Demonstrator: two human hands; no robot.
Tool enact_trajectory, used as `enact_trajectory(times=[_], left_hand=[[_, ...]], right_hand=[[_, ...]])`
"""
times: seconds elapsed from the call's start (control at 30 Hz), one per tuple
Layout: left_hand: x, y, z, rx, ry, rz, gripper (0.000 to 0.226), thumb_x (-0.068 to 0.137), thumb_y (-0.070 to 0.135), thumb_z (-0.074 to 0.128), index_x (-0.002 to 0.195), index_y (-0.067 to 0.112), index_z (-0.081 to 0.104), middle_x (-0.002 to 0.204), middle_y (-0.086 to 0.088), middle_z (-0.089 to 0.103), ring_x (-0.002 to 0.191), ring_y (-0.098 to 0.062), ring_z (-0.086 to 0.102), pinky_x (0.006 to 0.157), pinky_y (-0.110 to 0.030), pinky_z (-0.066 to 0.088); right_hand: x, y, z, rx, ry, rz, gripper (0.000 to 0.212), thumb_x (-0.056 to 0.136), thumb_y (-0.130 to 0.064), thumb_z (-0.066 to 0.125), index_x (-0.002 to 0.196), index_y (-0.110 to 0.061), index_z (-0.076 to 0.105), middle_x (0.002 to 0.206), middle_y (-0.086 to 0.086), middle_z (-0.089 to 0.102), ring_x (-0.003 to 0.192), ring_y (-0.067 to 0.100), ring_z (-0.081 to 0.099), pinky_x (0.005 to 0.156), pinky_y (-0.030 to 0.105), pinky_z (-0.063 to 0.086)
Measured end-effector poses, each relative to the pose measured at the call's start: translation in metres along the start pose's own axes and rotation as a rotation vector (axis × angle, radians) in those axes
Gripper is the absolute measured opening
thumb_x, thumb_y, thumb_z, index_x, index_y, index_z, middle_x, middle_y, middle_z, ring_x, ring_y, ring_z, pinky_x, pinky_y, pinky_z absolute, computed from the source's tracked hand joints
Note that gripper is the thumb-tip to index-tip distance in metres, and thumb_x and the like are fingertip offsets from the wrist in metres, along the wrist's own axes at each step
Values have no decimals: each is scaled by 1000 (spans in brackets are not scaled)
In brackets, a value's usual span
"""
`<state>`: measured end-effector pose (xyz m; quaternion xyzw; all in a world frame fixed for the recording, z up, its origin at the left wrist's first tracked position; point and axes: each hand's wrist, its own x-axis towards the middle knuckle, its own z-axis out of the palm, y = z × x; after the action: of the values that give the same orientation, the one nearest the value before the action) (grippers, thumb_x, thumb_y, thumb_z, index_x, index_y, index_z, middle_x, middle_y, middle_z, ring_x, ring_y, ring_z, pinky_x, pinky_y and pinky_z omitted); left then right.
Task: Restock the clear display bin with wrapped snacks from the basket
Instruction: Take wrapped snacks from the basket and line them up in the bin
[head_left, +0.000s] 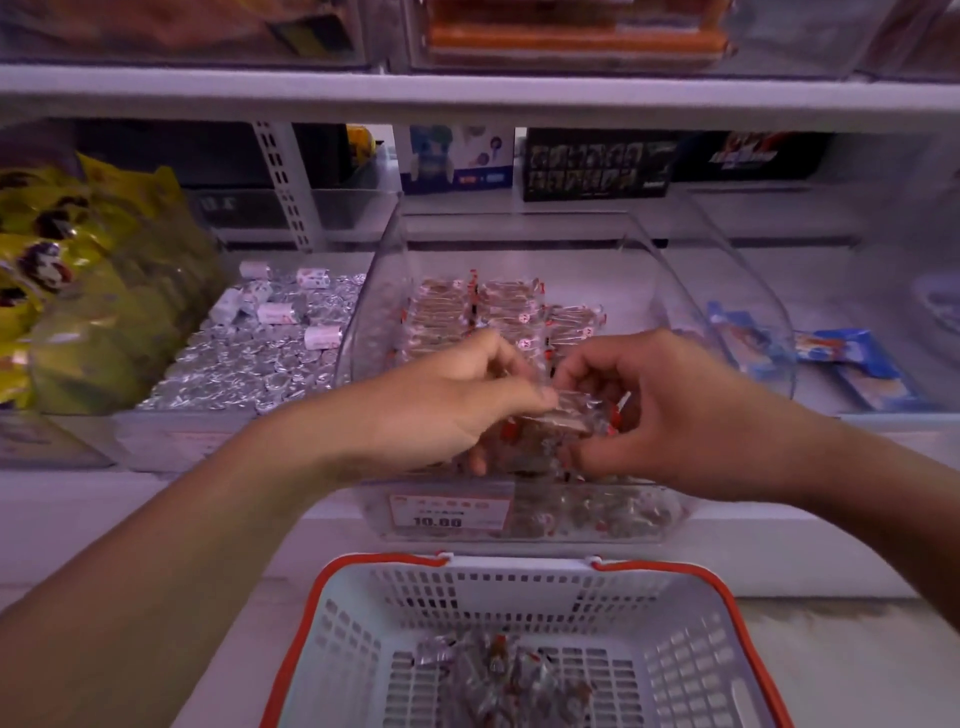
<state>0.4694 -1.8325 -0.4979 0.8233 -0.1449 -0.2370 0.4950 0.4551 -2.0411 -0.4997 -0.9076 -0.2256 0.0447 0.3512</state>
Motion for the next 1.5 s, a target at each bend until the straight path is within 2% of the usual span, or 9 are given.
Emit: enact_trajectory(times=[0.13,0.27,0.6,0.73,0.83,0.97,1.23,1.4,1.5], left_hand=[[-2,5,-12,198,25,112,24,81,27,79,104,29,70,87,16,73,74,3,67,65,-8,49],[4,-1,-12,335,29,103,25,77,23,84,101,24,76,86,16,75,82,0,70,79,-19,55],[7,-15,-10,644,84,172,29,72,28,88,99,31,79,88,9,69,81,-8,63,80,-33,54],[7,-17,-15,692,30,215,27,79,35,82,105,30,78,94,11,62,88,-8,56,82,-27,47],[7,-17,-15,758,-9,211,25,85,38,75,110,34,76,99,15,55,95,-6,50,84,-24,40],[5,-19,-16,802,-48,196,26,91,39,68,116,40,72,110,11,48,107,-11,43,97,-27,37],[2,-20,-14,887,-86,173,27,97,45,53,120,45,67,125,10,42,118,-15,37,107,-35,33],[-2,-16,-13,786,136,301,21,92,39,65,112,32,69,109,10,56,102,-8,53,93,-30,44],[-3,-17,-13,771,178,291,38,96,38,59,134,30,58,126,12,56,117,-8,51,97,-22,38]], right_hand=[[3,-4,0,-102,-84,32,21,69,-26,80,85,-21,67,69,-2,67,59,11,59,57,33,49],[12,-4,4,-133,-152,95,21,69,-28,83,84,-19,71,65,-4,66,52,2,54,50,18,42],[16,-1,15,-114,-119,156,33,64,-29,89,94,-27,75,80,-2,70,74,13,65,74,36,56],[14,-2,10,-6,-165,201,34,70,-26,88,102,-25,77,77,6,72,62,7,59,64,31,53],[15,-3,12,-6,-121,277,27,65,-27,91,87,-19,79,65,0,73,53,3,59,58,22,49],[15,-4,15,28,-77,368,19,60,-25,93,67,-16,78,61,0,72,52,3,58,56,21,49],[16,-14,11,-127,-185,348,23,73,-35,84,70,-13,78,56,3,66,52,6,55,57,24,48],[13,-14,4,111,-101,514,31,88,-30,73,79,0,75,67,12,74,61,19,72,59,26,60],[13,-15,10,187,-76,578,34,96,-32,61,88,0,70,66,14,73,55,20,71,45,21,53]])
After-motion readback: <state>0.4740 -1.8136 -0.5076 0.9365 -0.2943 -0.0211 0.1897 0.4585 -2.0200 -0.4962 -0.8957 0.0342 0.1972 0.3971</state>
